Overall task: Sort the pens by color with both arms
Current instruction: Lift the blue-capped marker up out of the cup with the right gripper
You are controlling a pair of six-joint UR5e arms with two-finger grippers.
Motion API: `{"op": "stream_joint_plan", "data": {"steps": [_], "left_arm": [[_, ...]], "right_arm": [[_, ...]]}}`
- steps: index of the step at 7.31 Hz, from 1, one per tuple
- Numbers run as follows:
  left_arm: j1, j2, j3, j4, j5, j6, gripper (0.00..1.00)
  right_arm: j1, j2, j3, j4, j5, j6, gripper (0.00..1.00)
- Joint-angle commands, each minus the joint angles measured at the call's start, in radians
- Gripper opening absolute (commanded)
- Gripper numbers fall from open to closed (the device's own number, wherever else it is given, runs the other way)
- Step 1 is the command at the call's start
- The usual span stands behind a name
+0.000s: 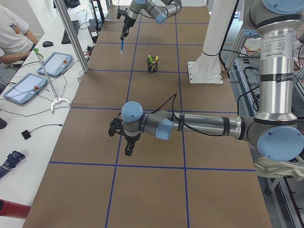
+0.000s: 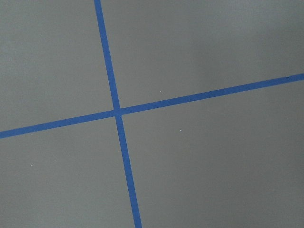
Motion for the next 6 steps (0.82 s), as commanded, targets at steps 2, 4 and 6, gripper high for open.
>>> {"op": "stream_joint_plan", "data": {"steps": [2, 4, 6], "left_arm": [[0.000, 0.001, -0.004, -0.002, 0.000, 0.000, 1.00], [0.000, 0.001, -0.010, -0.002, 0.001, 0.000, 1.00], [0.000, 0.001, -0.012, -0.002, 0.001, 0.000, 1.00]], "right_arm": [[-0.006, -0.093, -0.013, 0.140, -0.168, 0.004, 0.00], [-0.010, -0.121, -0.112, 0.366, -0.206, 0.010, 0.00], [-0.062, -0.141, -0.195, 0.494, -0.417, 0.007, 0.00]]}}
